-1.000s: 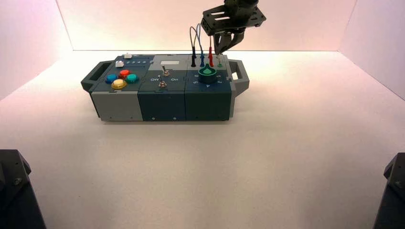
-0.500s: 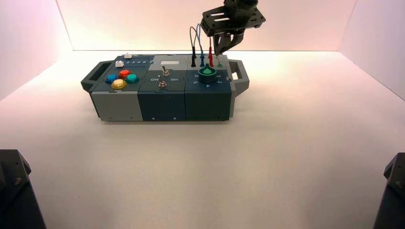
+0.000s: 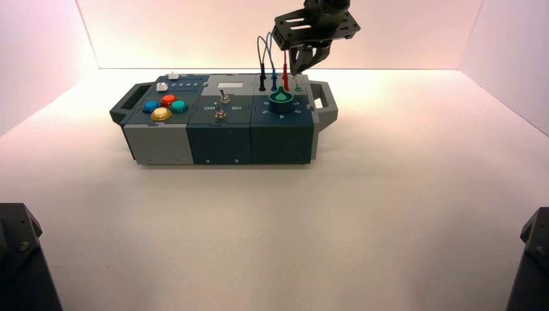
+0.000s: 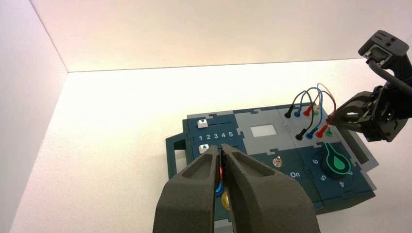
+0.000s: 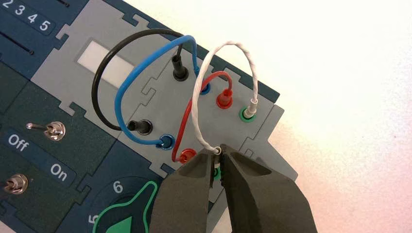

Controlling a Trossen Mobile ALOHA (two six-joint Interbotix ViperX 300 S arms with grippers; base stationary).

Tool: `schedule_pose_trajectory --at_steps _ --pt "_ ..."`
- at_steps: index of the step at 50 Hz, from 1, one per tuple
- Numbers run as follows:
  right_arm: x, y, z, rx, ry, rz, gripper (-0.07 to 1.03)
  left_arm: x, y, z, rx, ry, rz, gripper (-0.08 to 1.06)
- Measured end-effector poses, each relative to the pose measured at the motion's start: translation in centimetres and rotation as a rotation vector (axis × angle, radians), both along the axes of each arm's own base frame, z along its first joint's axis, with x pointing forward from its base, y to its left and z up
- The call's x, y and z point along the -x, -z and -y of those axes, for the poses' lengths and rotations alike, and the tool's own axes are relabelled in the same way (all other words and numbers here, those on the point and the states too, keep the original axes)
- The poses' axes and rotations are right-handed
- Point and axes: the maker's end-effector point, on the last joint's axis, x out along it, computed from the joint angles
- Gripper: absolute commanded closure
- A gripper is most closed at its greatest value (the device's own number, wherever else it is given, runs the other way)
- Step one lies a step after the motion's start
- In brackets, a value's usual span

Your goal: Insert the white wire.

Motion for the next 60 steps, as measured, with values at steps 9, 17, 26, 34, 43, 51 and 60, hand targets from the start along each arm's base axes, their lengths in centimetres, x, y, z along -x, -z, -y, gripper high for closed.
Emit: schedule_pose_trajectory --at_steps 9,17,26,34,43,51,60 --pt "0.1 0.1 0.1 0.002 0.001 -0.004 0.98 0.0 0.0 0.0 -0.002 0.001 -0.001 0.96" --pt "0.6 0.3 0.3 0.008 0.0 -0.015 0.98 0.0 0.0 0.0 -0.002 0.001 -0.001 0.96" --pt "0.8 0.3 0.5 0.007 0.005 -0.019 0.98 0.0 0.0 0.0 -0.002 0.001 -0.001 0.96" --pt "1.1 0.5 0.7 0.013 0.005 -0.028 0.98 0.0 0.0 0.0 -0.003 0.001 -0.001 0.96" --pt "1.3 0.7 0.7 0.013 0.006 -0.032 0.98 0.0 0.0 0.0 -0.003 0.001 -0.001 0.96" --pt "1.4 0.7 0.7 0.013 0.007 -0.033 0.98 0.0 0.0 0.0 -0.002 0.001 -0.001 0.96" --pt "1.3 0.6 0.7 0.011 0.007 -0.031 0.98 0.0 0.0 0.0 -0.002 0.001 -0.001 0.96"
